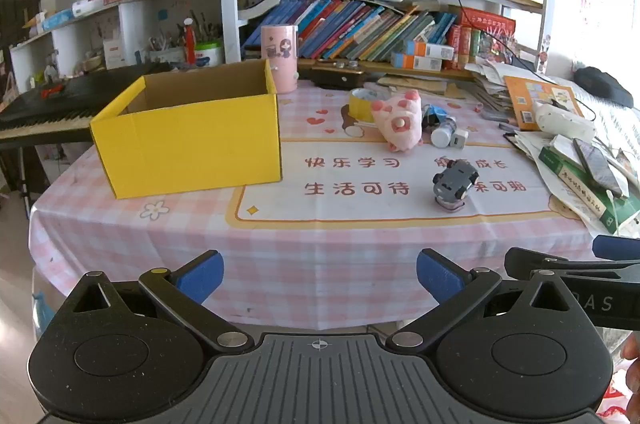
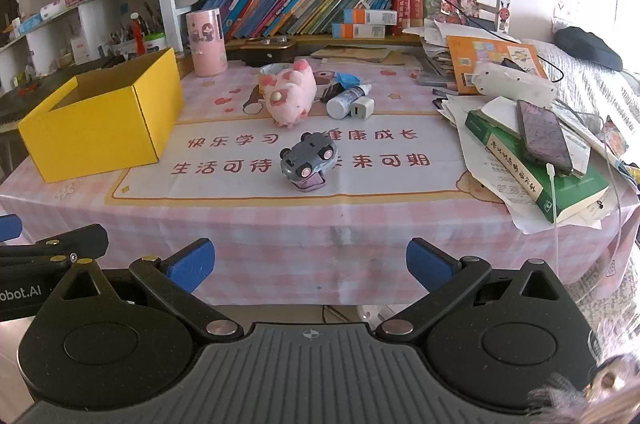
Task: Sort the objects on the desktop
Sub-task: 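Move both tools toward the grey toy car and white charger plug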
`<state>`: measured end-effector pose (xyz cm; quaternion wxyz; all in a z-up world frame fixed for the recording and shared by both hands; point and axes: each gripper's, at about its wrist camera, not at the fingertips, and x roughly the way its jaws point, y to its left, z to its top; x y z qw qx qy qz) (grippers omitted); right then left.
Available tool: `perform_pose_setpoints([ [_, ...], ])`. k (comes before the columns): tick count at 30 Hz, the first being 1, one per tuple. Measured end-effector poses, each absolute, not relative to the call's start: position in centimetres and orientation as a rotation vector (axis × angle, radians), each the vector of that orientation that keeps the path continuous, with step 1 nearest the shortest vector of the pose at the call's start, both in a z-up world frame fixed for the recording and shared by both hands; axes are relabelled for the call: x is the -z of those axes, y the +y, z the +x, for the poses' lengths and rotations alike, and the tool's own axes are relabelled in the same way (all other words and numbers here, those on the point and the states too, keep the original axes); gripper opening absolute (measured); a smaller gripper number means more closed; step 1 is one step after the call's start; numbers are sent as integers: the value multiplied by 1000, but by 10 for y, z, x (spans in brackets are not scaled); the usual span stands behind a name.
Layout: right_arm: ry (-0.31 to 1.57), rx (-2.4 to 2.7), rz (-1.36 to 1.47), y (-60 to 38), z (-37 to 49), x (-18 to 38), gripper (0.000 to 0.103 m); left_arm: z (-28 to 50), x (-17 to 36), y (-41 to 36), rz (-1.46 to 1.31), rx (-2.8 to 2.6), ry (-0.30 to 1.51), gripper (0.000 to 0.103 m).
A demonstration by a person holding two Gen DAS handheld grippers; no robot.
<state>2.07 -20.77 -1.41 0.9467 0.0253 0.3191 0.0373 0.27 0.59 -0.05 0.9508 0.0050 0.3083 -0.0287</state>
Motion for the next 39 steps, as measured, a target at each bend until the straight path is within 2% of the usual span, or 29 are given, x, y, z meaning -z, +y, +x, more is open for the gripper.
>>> perform_pose_setpoints([
  [39,693,-65,37,-213,20,19,103,10,9,4,11,37,672,103],
])
